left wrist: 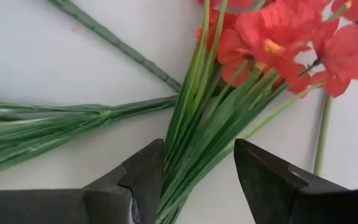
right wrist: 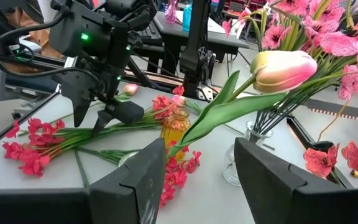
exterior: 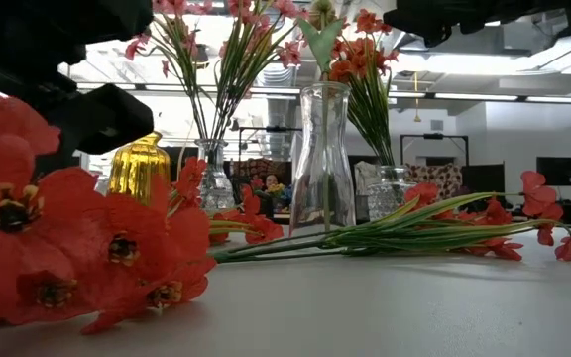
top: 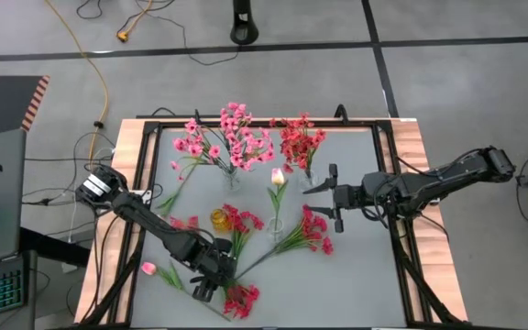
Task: Sort flowers into vase by color
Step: Put the bottom left red flowers into the yellow vase
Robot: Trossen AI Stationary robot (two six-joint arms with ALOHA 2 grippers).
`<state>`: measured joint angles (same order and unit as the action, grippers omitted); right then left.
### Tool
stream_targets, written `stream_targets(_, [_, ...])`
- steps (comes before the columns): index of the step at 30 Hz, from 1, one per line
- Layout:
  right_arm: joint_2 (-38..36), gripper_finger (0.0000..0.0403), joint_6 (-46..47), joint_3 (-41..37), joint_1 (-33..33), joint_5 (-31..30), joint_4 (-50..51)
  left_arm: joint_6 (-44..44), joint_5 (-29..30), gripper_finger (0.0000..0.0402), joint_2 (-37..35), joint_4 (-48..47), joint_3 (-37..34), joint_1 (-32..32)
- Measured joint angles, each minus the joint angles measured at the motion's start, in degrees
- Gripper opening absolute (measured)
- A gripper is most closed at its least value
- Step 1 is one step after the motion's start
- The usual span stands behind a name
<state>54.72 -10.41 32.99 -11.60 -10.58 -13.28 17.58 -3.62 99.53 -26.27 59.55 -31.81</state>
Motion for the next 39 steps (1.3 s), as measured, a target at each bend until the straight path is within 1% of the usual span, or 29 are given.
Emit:
stream_targets(3, [0.0,0.0218,0.0,0.0,0.0,0.0,0.0,-0.4,0.0,0.0183,0.1,0.1,0.0,0.0])
stream_targets(8, [0.0,0.0218,-0.1,0.0,0.0,0.0,0.0,-3.4,-0.9,0.0183,2.2,0.5,0.0,-0.1])
stream_targets(14, [0.0,0.0218,-0.1,0.0,0.0,0.0,0.2,-3.2,0.3,0.0179,2.8,0.6,-0.1,0.1])
stream_targets(16, [0.0,0.0218,-0.1,0.0,0.0,0.0,0.2,-3.0,1.1,0.0166,2.8,0.6,-0.1,0.1])
stream_targets(18, [0.0,0.0218,-0.1,0.0,0.0,0.0,0.2,-3.0,1.4,0.0143,2.8,0.6,-0.1,0.1])
stream_targets(21, [0.0,0.0218,-0.1,0.0,0.0,0.0,0.2,-2.9,1.4,0.0097,2.7,0.5,-0.1,0.1])
stream_targets(26, [0.0,0.0218,-0.1,0.0,0.0,0.0,0.2,-0.1,2.8,0.0015,2.4,0.5,-0.1,0.1])
stream_targets(27, [0.0,0.0218,-0.1,0.0,0.0,0.0,0.2,0.6,3.2,0.0009,2.3,0.4,-0.1,0.1])
stream_targets(35, [0.0,0.0218,-0.1,0.0,0.0,0.0,0.2,0.8,6.1,0.0003,0.4,-0.2,0.4,0.1])
stream_targets(39, [0.0,0.0218,-0.1,0.0,0.0,0.0,0.2,1.1,9.4,0.0002,-2.4,-0.1,0.9,-0.1])
